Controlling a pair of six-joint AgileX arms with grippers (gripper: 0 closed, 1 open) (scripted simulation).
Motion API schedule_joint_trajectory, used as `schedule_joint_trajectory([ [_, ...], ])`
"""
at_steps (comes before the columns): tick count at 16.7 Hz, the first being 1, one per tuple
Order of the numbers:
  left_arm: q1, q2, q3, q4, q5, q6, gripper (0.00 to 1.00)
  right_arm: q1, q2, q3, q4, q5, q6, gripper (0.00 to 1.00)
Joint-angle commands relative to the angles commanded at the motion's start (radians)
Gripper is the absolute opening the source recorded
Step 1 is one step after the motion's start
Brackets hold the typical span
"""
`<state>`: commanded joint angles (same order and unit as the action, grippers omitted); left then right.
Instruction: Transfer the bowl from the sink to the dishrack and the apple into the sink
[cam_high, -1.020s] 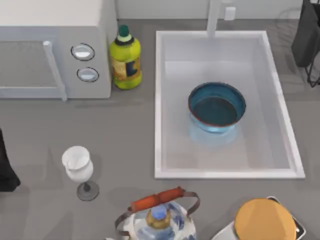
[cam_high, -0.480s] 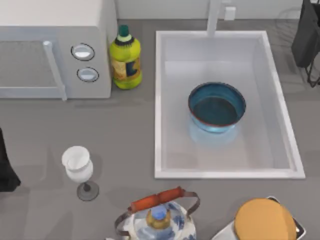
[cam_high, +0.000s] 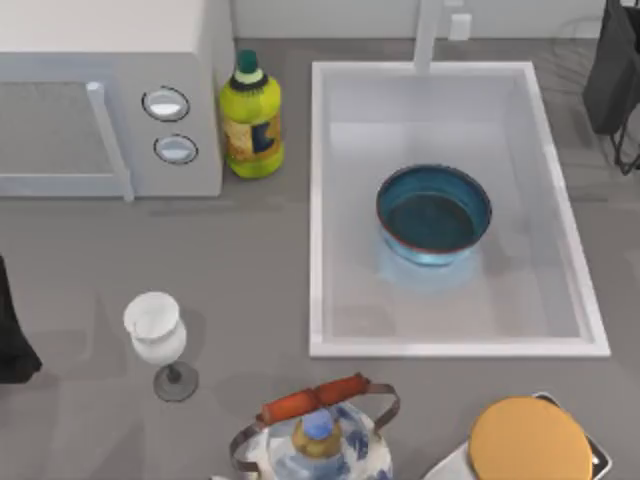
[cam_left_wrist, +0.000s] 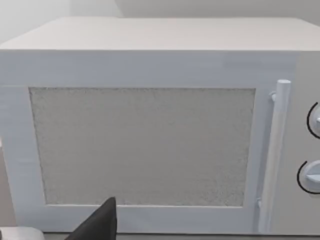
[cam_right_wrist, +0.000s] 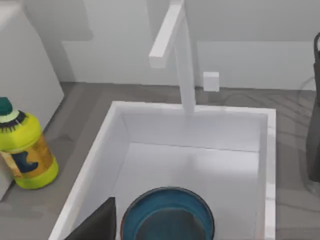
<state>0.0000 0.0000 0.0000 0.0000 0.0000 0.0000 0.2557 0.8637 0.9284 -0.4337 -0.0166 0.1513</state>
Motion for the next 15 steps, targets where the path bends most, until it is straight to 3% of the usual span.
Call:
schedule_joint_trajectory([
  [15, 0.000, 0.000, 0.000, 0.000, 0.000, 0.000, 1.00, 0.247, 1.525, 1.319, -0.714, 0.078, 0.326, 1.00],
])
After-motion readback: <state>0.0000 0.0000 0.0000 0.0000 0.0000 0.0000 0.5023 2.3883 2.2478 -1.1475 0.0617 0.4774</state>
